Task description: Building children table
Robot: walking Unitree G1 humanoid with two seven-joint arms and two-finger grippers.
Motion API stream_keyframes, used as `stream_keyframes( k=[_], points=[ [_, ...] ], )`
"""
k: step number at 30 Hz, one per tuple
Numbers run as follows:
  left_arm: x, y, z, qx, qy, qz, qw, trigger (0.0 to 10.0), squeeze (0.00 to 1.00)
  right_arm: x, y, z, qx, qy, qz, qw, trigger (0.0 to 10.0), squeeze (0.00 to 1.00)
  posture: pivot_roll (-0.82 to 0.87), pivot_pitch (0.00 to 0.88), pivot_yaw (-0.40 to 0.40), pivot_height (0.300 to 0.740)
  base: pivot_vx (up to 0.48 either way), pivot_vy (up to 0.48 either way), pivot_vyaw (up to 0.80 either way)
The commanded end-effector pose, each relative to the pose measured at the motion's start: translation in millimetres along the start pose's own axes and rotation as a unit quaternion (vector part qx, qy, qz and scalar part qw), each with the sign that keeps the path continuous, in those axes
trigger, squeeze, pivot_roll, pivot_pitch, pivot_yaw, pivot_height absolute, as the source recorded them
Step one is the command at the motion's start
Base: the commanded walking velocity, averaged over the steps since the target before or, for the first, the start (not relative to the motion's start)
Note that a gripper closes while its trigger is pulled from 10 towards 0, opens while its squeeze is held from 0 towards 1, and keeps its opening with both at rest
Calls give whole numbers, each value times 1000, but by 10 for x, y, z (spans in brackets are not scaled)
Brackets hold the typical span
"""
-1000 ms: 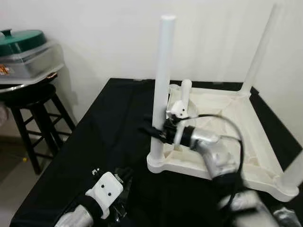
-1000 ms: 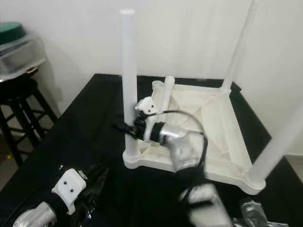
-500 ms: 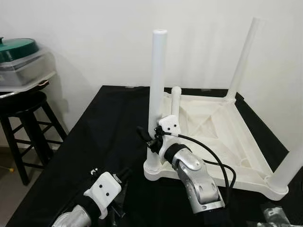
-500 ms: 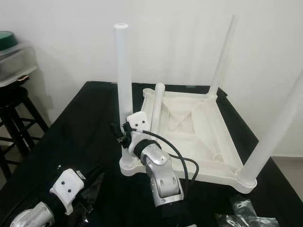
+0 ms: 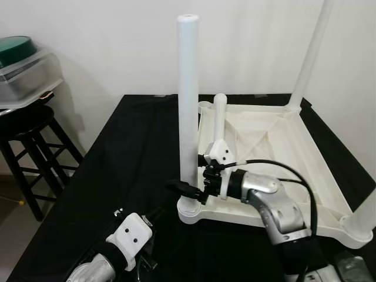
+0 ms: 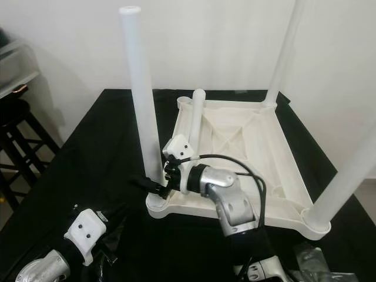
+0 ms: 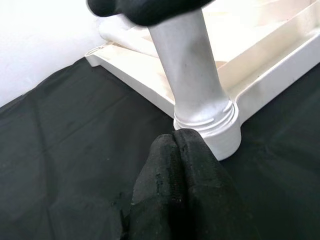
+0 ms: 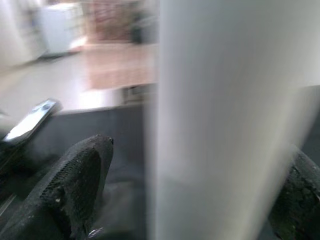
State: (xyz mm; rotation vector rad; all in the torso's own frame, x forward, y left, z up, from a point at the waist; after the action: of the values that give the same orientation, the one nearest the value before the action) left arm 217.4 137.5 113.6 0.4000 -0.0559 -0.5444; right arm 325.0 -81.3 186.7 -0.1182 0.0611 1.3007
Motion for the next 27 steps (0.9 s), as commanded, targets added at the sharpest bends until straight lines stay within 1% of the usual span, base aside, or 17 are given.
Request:
stream_keyframes(
  k=[1,2,4,5,6,8,9,10,11,12,13,16,19,22,25,26,27],
  points=[
    [-13,-1,-52,0,12,0,1000,10000,0,23,-26,95,-10,-9,52,999,10000,0,7,0,10,740,0,0,0],
    [-11,2,-53,1,12,0,1000,10000,0,28,-69,132,-11,-6,65,998,10000,0,10,0,11,740,0,0,0],
    [-10,3,-54,1,12,0,1000,10000,0,33,-91,147,-10,-5,68,998,10000,0,10,0,11,740,0,0,0],
    [-10,5,-55,2,12,0,1000,10000,0,41,-133,171,-8,-2,77,997,10000,0,18,0,9,740,0,0,0],
    [-11,8,-56,2,13,0,1000,10000,0,45,-170,205,-1,-2,89,996,9412,0,23,0,8,740,0,0,0],
    [-12,10,-56,3,13,0,1000,10000,0,43,-191,230,4,-3,100,995,9412,0,23,0,8,740,0,0,0],
    [-15,13,-55,3,13,0,1000,10000,0,44,-219,246,6,1,106,994,3020,0,26,0,6,740,0,0,0],
    [-15,13,-55,3,13,0,1000,10000,0,44,-219,246,6,1,106,994,3020,0,26,0,6,740,0,0,0],
    [-21,13,-53,3,14,1,1000,10000,0,40,-229,243,7,7,115,993,0,0,33,0,0,740,0,0,0],
    [-27,14,-50,3,14,2,1000,10000,0,27,-230,231,9,13,130,991,0,0,37,0,-6,740,0,0,0],
    [-27,14,-50,3,14,2,1000,10000,0,27,-230,231,9,13,130,991,0,0,37,0,-6,740,0,0,0],
    [-38,14,-43,3,14,6,1000,10000,0,-9,-243,157,15,32,164,986,0,0,36,0,-7,740,0,0,0],
    [-44,13,-40,3,13,7,1000,10000,0,-19,-261,99,16,39,158,987,0,0,33,0,-8,740,0,0,0],
    [-50,5,-29,2,13,7,1000,10000,0,-1,-266,8,8,37,111,993,0,0,28,0,-10,740,0,0,0],
    [-50,5,-29,2,13,7,1000,10000,0,-1,-266,8,8,37,111,993,0,0,28,0,-10,740,0,0,0],
    [-52,4,-25,1,12,7,1000,10000,0,16,-259,-55,10,39,86,995,0,0,26,1,-10,740,0,0,0],
    [-61,7,-18,0,12,8,1000,10000,0,116,-186,-243,21,41,-1,999,0,0,18,15,-7,740,0,0,0]
  ],
)
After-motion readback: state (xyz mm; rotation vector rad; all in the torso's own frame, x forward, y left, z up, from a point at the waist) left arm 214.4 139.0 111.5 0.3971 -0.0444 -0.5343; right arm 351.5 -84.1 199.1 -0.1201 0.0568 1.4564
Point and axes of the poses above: a point about 5 cm out from each wrist's last joint towards the gripper, its own x axis pointing out of the wrist towards the gripper, its own z axis along the axis of the wrist's last joint, y = z × x, the point moved 1 cm from there along x, pointing out of the wrist towards the gripper, and after that the axes turned 2 degrees about x, right-handed, at the moved point
